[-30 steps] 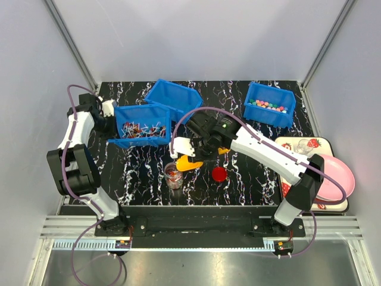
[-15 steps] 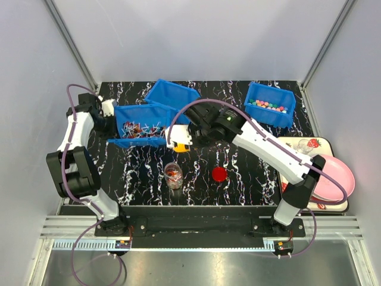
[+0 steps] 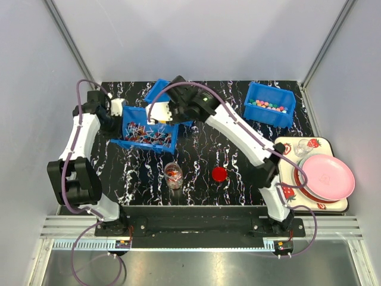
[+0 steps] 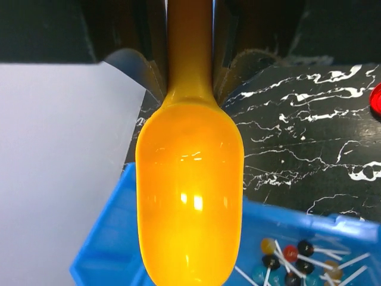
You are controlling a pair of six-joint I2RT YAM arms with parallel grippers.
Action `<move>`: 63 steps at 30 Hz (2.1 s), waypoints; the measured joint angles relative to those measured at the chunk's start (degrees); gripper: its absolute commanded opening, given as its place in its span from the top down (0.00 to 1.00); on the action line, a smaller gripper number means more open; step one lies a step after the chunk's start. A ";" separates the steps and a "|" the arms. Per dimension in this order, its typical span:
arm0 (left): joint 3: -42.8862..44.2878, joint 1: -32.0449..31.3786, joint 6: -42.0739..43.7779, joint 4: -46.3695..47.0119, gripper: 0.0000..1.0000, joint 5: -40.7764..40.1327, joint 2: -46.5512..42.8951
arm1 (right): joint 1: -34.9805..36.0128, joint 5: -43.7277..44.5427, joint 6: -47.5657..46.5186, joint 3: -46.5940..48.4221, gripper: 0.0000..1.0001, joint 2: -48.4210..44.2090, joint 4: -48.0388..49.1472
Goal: Pack the candies
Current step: Scoop the fake candies from the storage box.
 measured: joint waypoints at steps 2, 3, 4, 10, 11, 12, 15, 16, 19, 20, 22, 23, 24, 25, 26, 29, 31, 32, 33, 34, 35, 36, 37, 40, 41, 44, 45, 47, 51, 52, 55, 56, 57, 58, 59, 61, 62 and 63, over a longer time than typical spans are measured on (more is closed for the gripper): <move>0.02 -1.16 -0.04 -0.33 1.00 -0.96 -0.44 | 0.00 0.04 -1.01 2.16 1.00 3.23 -0.52; 0.02 -1.75 -0.26 -0.50 1.00 -1.49 -0.61 | 0.00 0.07 -1.57 2.49 1.00 4.48 -0.85; 0.07 -2.23 -0.52 -0.59 1.00 -2.05 -0.72 | 0.00 0.07 -2.16 2.51 1.00 5.49 -1.33; 0.70 -3.15 -1.29 -1.16 1.00 -4.20 -0.72 | 0.02 1.01 -4.63 2.51 1.00 9.90 -3.48; 0.72 -3.19 -1.36 -1.18 1.00 -4.57 -0.72 | 0.02 1.14 -4.94 2.51 1.00 10.38 -3.45; 0.81 -3.37 -1.44 -1.22 1.00 -5.09 -0.72 | 0.04 1.33 -5.20 2.51 1.00 10.84 -3.41; 0.83 -4.13 -1.97 -1.44 1.00 -6.73 -0.72 | 0.07 1.40 -5.70 2.60 1.00 11.80 -3.30; 0.92 -4.46 -2.23 -1.57 1.00 -7.13 -0.72 | 0.09 1.40 -5.79 2.69 1.00 12.09 -3.26; 1.60 -5.70 -2.97 -2.05 1.00 -8.46 -0.72 | 0.22 1.44 -5.84 3.43 1.00 13.40 -2.47; 1.81 -5.99 -3.10 -2.08 1.00 -8.94 -0.72 | 0.28 1.44 -5.81 3.56 1.00 13.79 -1.90; 2.64 -6.80 -3.45 -2.58 1.00 -9.57 -0.72 | 0.44 1.46 -5.77 3.69 1.00 14.64 -0.55; 3.13 -7.06 -3.65 -2.86 1.00 -9.53 -0.72 | 0.46 1.51 -5.75 3.74 1.00 15.10 -0.04; 3.50 -7.21 -4.02 -3.13 1.00 -9.53 -0.72 | 0.50 1.55 -5.70 3.78 1.00 15.63 0.31; 4.00 -7.41 -4.11 -3.28 1.00 -9.77 -0.72 | 0.50 1.86 -5.51 3.82 1.00 16.04 0.57; 4.24 -7.78 -4.28 -3.37 1.00 -10.25 -0.72 | 0.52 2.43 -5.22 4.22 1.00 16.72 0.79; 4.44 -8.02 -4.94 -3.78 1.00 -12.02 -0.72 | 0.61 2.78 -4.52 4.83 1.00 17.94 1.70; 4.44 -8.24 -5.35 -4.22 1.00 -12.87 -0.72 | 0.74 2.82 -3.82 5.03 1.00 18.49 1.99; 4.44 -8.37 -5.46 -4.39 1.00 -13.33 -0.72 | 0.83 2.80 -3.61 5.03 1.00 18.69 2.10; 4.44 -8.46 -5.57 -4.55 1.00 -13.64 -0.72 | 0.94 2.82 -3.37 5.03 1.00 18.82 2.25; 4.44 -8.52 -5.64 -4.59 1.00 -13.68 -0.72 | 1.03 2.49 -3.21 5.05 1.00 18.97 2.62; 4.44 -8.72 -5.73 -4.61 1.00 -13.46 -0.72 | 1.20 2.27 -2.97 5.25 1.00 19.23 3.30; 4.44 -9.05 -5.73 -4.59 1.00 -13.60 -0.72 | 1.60 2.05 -2.58 5.38 1.00 19.43 4.09; 4.44 -9.27 -5.75 -4.61 1.00 -13.53 -0.70 | 1.90 1.51 -2.25 5.38 1.00 19.50 4.61; 4.44 -9.88 -5.88 -4.48 1.00 -11.54 -0.68 | 3.23 -1.81 -0.81 5.38 1.00 19.54 6.34; 4.44 -10.01 -5.90 -4.42 1.00 -11.02 -0.68 | 3.61 -2.78 -0.44 5.38 1.00 19.54 6.60; 4.44 -10.23 -5.86 -4.68 1.00 -10.01 -0.68 | 4.63 -6.62 1.11 5.33 1.00 19.54 7.87; 4.44 -10.27 -5.84 -4.68 1.00 -9.94 -0.68 | 4.79 -7.67 1.75 5.29 1.00 19.54 7.98; 4.42 -10.25 -5.73 -5.09 1.00 -9.92 -0.68 | 4.76 -9.35 3.02 4.98 1.00 19.54 8.70; 4.39 -9.66 -4.85 -5.92 1.00 -9.53 -0.68 | 3.82 -14.60 7.32 2.91 1.00 19.52 11.72; 4.39 -9.64 -4.83 -5.95 1.00 -9.55 -0.68 | 3.80 -14.71 7.39 2.89 1.00 19.52 11.80; 4.39 -7.96 -4.13 -6.32 1.00 -8.33 -0.68 | 2.82 -18.67 10.62 0.92 1.00 18.64 13.70; 4.39 -7.17 -4.00 -6.36 1.00 -7.34 -0.68 | 2.16 -20.92 12.17 0.11 1.00 18.16 14.43; 4.39 -6.29 -3.93 -6.27 1.00 -6.16 -0.68 | 1.68 -22.62 13.14 -0.13 1.00 17.97 14.78; 4.39 -5.55 -3.82 -6.01 1.00 -5.40 -0.68 | 0.79 -25.24 14.56 -0.13 1.00 17.88 15.28; 4.39 -4.83 -3.74 -5.75 1.00 -4.50 -0.68 | 0.20 -26.97 15.52 -0.13 1.00 17.75 15.61; 4.39 -3.76 -3.63 -4.92 1.00 -3.13 -0.68 | -1.33 -31.12 17.99 -0.13 1.00 17.44 16.22; 4.39 -3.39 -3.56 -4.39 1.00 -2.73 -0.68 | -2.12 -32.96 19.02 -0.13 1.00 17.25 16.33; 4.39 -3.10 -3.58 -3.76 1.00 -2.40 -0.68 | -2.82 -34.51 19.91 -0.13 1.00 17.00 16.24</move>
